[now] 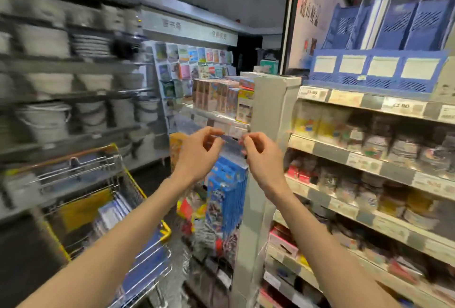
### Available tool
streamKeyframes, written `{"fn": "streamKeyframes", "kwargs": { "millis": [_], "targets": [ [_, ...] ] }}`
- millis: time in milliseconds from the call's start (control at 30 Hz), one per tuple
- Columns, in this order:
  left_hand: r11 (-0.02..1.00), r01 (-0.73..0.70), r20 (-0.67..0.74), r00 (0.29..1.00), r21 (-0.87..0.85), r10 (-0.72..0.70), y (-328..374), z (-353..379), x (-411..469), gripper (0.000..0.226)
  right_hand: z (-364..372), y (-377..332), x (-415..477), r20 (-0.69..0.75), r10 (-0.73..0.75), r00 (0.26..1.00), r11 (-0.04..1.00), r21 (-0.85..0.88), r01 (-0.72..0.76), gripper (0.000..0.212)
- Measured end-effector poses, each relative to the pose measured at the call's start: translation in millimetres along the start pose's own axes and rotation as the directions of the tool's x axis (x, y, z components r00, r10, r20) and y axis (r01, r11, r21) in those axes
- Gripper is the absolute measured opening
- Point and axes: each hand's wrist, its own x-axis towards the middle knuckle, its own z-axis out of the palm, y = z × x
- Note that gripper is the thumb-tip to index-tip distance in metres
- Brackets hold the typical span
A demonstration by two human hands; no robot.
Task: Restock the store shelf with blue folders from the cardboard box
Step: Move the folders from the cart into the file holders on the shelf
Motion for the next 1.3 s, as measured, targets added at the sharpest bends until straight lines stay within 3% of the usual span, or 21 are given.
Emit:
{"fn": "streamKeyframes", "kwargs": {
  "millis": [300,567,867,1300],
  "targets": [
    [0.929,0.341,-0.078,0.94,0.143,-0.333,-131.1,-101.0,-101.7,0.014,167.1,44.4,-83.1,0.316,0.183,0.931,0.981,0.005,-0.194,0.014],
    [0.849,0.446,-0.035,0.89,0.285,-0.455,-244.4,-178.6,-142.8,0.011,316.7,81.1,-119.6,0.469,0.347,0.812,0.93,-0.062,-0.362,0.015],
    [0.769,0.571,0.075,0.787,0.287,-0.613,-387.3,-233.4,-164.1,0.014,445.4,145.7,-135.6,0.413,0.67,0.617,0.707,-0.104,-0.699,0.011],
    [0.685,0.581,0.319,0.612,0.44,-0.724,-553.1,-187.4,-151.7,0.033,536.9,289.7,-109.1,0.308,0.871,0.382,0.453,-0.204,-0.868,0.018]
  ]
}}
